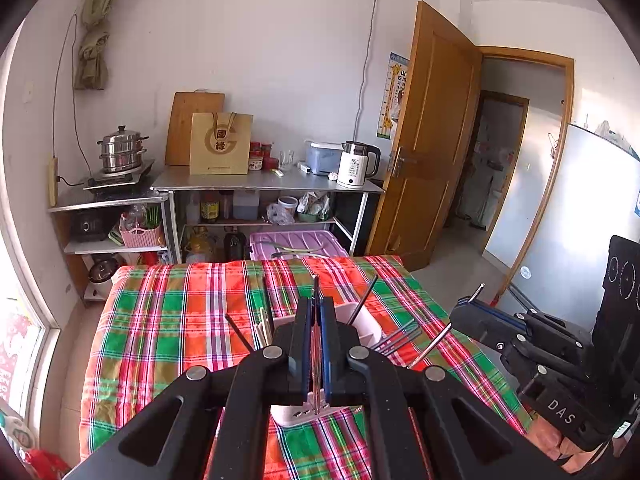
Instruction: Organize utensils
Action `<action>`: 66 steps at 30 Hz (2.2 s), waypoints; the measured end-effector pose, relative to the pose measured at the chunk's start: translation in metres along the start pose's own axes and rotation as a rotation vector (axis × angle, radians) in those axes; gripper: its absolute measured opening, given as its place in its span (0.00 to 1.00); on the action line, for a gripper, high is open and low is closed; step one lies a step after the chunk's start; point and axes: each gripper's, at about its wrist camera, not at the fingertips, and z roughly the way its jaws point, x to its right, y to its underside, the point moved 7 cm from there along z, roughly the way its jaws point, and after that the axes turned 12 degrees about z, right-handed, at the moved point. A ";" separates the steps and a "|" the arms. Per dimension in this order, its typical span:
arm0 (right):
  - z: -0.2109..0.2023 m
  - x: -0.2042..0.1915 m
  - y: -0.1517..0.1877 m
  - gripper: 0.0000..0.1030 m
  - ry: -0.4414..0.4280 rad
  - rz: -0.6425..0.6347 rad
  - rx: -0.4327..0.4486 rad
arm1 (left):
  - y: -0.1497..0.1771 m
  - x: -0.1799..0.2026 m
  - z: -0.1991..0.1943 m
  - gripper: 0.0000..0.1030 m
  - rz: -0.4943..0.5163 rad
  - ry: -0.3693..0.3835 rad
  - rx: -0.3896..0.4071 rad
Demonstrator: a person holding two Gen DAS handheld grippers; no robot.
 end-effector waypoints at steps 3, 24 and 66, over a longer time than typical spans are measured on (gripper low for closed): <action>0.010 0.001 -0.007 0.04 0.007 0.007 0.008 | -0.007 -0.005 0.009 0.04 -0.004 -0.002 0.004; 0.060 0.018 0.022 0.04 0.045 0.037 -0.062 | 0.032 -0.024 0.081 0.04 -0.058 0.038 -0.073; -0.023 0.032 0.075 0.16 0.053 0.062 -0.054 | 0.101 0.017 -0.008 0.12 -0.048 -0.037 -0.015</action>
